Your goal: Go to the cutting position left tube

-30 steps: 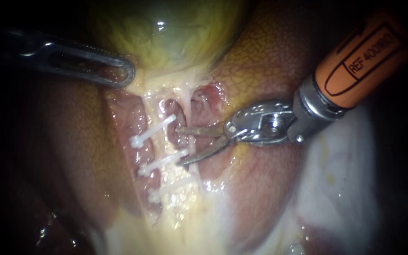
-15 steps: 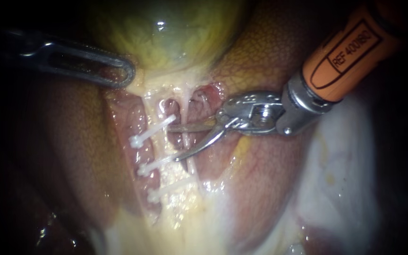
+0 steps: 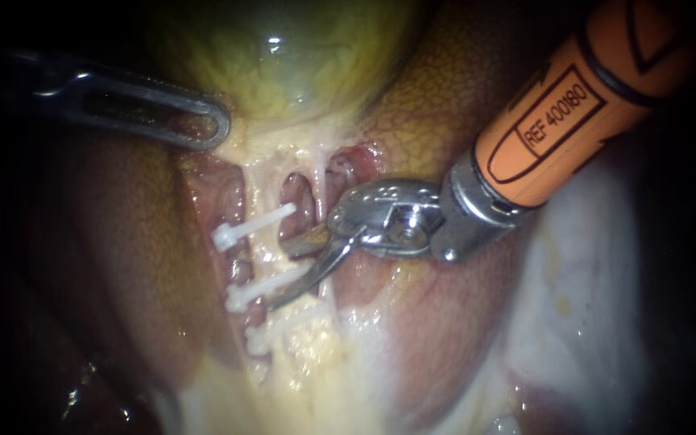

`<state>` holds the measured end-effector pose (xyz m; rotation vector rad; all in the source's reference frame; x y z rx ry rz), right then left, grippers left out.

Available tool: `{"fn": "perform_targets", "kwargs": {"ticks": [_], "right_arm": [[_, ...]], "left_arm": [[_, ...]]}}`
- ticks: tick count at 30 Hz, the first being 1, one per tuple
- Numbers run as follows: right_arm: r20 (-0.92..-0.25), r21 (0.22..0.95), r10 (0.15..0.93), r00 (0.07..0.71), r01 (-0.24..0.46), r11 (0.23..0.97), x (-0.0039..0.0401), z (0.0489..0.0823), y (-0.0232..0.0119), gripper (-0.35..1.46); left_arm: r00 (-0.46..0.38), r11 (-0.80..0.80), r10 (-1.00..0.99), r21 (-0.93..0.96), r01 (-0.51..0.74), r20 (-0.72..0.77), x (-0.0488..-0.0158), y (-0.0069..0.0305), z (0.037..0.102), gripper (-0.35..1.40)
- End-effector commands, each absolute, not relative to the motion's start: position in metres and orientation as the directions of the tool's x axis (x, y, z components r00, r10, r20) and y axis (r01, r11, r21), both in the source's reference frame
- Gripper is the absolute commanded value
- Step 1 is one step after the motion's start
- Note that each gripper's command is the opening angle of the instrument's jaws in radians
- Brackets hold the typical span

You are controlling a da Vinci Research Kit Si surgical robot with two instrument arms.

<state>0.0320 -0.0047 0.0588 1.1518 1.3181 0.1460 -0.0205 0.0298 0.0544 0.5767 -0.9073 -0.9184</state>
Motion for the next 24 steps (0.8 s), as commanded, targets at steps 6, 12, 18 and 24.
{"fn": "perform_targets", "kwargs": {"ticks": [6, 12, 18, 24], "right_arm": [[-0.673, 0.707, 0.686, 0.277, 0.515, 0.486, 0.0333, 0.0589, -0.0047, 0.99], [-0.658, 0.708, 0.716, 0.234, 0.516, 0.482, 0.0339, 0.0581, -0.0045, 1.07], [-0.577, 0.780, 0.774, 0.261, 0.459, 0.426, 0.0341, 0.0562, -0.0041, 1.12], [-0.540, 0.806, 0.798, 0.268, 0.437, 0.399, 0.0340, 0.0543, -0.0039, 1.14]], "left_arm": [[0.296, 0.503, -0.862, 0.755, 0.421, 0.410, -0.0205, 0.0298, 0.0544, -0.35], [0.297, 0.504, -0.862, 0.755, 0.421, 0.410, -0.0205, 0.0298, 0.0544, -0.35], [0.297, 0.504, -0.862, 0.755, 0.420, 0.410, -0.0203, 0.0298, 0.0544, -0.35], [0.297, 0.504, -0.862, 0.755, 0.420, 0.410, -0.0203, 0.0298, 0.0543, -0.35]]}}
